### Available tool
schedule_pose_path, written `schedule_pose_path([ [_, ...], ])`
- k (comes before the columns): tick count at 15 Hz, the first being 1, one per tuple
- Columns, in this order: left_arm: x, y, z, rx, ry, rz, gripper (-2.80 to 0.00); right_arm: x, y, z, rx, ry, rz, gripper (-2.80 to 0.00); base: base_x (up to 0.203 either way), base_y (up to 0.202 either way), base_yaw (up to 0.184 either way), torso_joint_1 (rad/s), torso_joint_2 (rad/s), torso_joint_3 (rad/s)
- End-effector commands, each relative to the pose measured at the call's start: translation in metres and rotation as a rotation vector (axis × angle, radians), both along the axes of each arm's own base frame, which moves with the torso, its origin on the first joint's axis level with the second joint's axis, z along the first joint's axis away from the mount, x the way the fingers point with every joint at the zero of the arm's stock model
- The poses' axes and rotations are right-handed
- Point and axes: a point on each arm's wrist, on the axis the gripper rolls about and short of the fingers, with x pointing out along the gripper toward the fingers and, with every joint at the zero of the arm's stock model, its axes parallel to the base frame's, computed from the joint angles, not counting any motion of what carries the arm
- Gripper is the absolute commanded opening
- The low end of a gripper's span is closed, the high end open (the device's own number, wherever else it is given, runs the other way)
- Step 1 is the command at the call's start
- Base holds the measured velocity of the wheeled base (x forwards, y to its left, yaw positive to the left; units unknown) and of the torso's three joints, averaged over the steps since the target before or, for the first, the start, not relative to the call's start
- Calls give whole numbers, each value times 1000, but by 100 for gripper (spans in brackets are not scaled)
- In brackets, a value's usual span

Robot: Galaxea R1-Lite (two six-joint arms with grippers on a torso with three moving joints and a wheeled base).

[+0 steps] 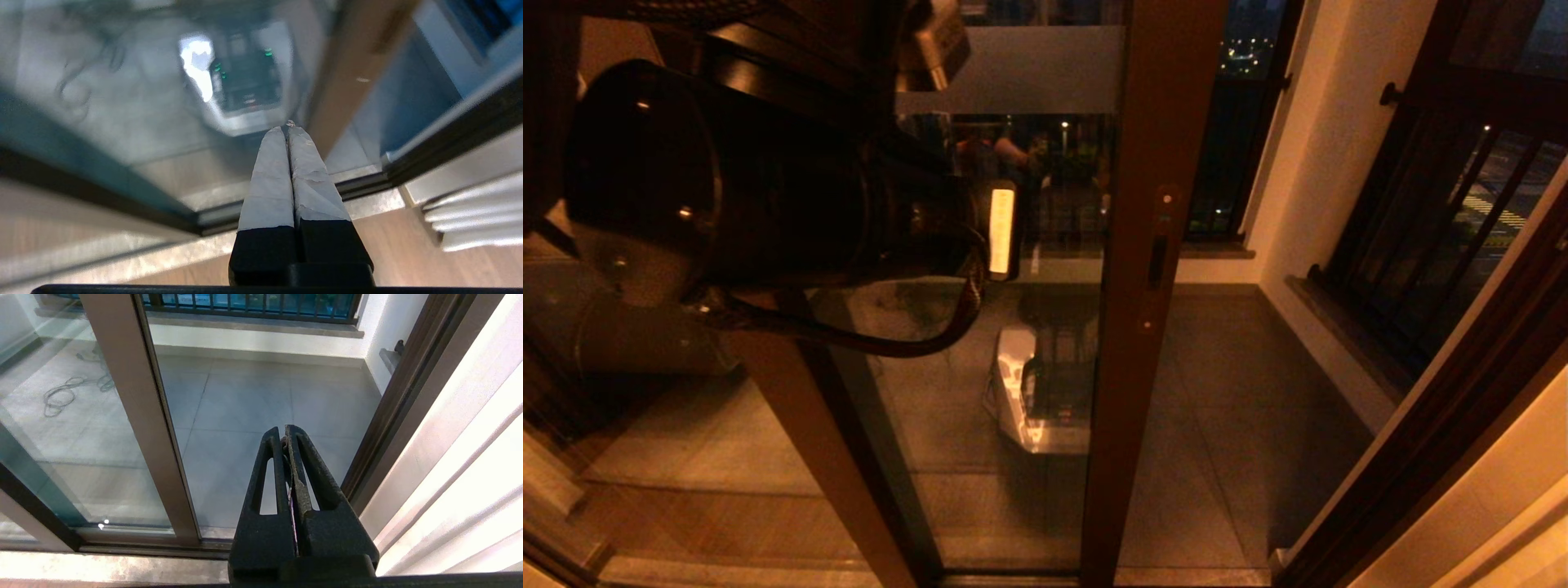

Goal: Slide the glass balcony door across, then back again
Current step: Open the slid door

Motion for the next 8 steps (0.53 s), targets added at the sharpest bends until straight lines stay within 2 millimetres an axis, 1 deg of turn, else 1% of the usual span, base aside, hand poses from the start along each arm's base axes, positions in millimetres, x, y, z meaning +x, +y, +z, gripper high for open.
schedule_pose_path([
  [1,0,-32,-19,50,23,-57,-280,0,0,-1,-1,3,1,-280,0,0,0,0,0,0],
  [3,-2,-61,-33,63,17,-110,-280,0,0,-1,-1,3,2,-280,0,0,0,0,0,0],
  [6,7,-102,-47,52,-40,-106,-280,0,0,-1,-1,3,1,-280,0,0,0,0,0,0],
  [8,14,-120,-48,17,-68,-102,-280,0,0,-1,-1,3,1,-280,0,0,0,0,0,0],
])
